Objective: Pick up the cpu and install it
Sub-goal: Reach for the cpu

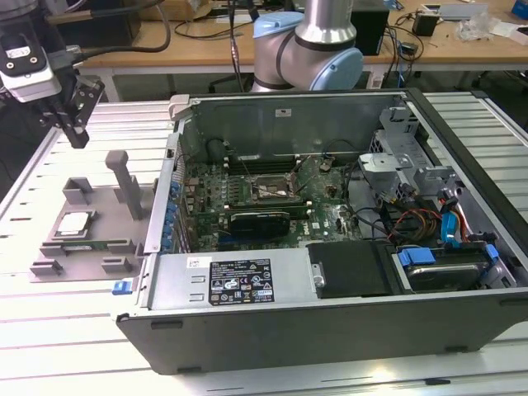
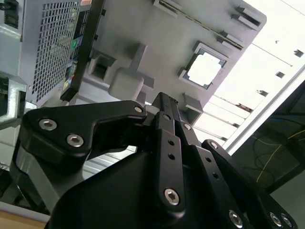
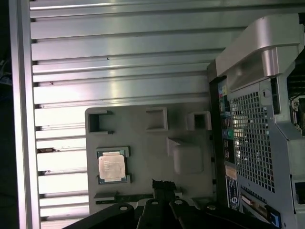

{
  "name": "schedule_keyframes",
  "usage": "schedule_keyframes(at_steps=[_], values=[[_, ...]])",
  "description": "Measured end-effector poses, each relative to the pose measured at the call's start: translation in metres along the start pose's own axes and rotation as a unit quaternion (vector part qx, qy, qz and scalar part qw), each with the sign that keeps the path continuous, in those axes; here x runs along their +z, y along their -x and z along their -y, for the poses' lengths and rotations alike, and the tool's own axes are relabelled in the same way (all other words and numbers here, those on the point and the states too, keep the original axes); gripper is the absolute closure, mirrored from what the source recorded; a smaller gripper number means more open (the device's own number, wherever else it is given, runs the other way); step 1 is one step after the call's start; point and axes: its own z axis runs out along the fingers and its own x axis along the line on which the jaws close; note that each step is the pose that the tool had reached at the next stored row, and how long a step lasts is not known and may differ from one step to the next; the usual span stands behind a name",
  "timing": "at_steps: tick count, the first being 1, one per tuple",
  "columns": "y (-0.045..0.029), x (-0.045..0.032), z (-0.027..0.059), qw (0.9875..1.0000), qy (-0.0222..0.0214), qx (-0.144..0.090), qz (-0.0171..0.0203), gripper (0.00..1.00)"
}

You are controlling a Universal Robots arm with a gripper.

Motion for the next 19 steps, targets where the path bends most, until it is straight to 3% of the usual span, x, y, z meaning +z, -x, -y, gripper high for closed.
schedule_keyframes(at_steps=[5,10,15,19], values=[[-0.0167,0.0113,0.0017,1.0,0.0001,0.0,0.0014,0.89],[-0.0258,0.023,0.0039,1.0,0.0001,0.0,0.0013,0.89],[-0.0294,0.0292,0.005,1.0,0.0001,0.0,0.0014,0.89],[-0.0296,0.0298,0.005,1.0,0.0,0.0,0.0012,0.89]])
